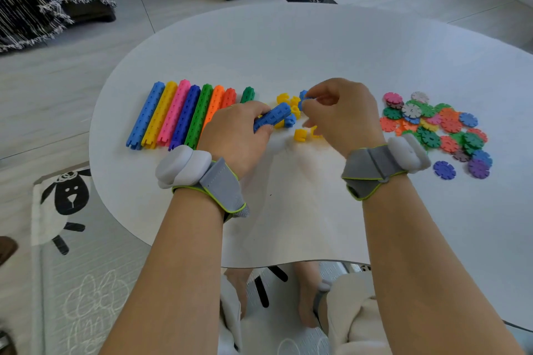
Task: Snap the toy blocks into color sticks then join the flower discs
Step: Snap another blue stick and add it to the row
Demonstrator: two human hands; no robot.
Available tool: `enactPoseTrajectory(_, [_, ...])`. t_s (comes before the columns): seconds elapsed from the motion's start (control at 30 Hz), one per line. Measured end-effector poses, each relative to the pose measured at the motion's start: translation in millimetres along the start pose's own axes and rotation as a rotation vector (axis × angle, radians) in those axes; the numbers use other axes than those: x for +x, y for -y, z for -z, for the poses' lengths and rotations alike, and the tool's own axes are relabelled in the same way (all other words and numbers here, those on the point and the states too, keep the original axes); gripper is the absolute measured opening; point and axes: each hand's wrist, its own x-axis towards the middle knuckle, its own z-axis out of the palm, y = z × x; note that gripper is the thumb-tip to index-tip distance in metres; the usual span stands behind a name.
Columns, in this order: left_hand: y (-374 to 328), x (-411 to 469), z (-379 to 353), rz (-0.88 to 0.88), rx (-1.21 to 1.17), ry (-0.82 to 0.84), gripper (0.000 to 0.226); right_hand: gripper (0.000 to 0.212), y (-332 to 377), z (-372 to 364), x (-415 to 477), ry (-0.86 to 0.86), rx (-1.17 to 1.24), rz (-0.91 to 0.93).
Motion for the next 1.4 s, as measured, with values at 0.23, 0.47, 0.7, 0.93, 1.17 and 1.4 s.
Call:
enactPoseTrajectory(0.23, [1, 1, -1, -0.032, -0.003, 0.000, 0.031, 0.016, 0, 6, -5, 0.211, 0.370, -0.061])
enactPoseTrajectory(0.47, [1, 0, 0, -0.063, -0.009, -0.010, 0.028, 0.012, 3, 6, -8, 0.220, 0.517, -0.117])
enactPoseTrajectory(0.7, [-2, -1, 1, -0.058, -0.021, -0.020, 0.024, 0.013, 4, 4, -11, 0.225, 0.554, -0.091])
enactPoseTrajectory(0.93, [2, -1, 5, -0.007, -0.048, -0.024, 0.024, 0.025, -4, 0, -1, 0.047, 0.170, 0.075])
enactPoseTrajectory(1.17, [9, -1, 8, 0.017, -0.025, -0.023, 0.023, 0.025, -12, -15, 1, 0.111, -0.454, 0.181])
enactPoseTrajectory(1.4, [10, 0, 6, 0.003, 0.010, -0.003, 0.024, 0.021, -12, -24, 5, 0.115, -0.485, 0.173])
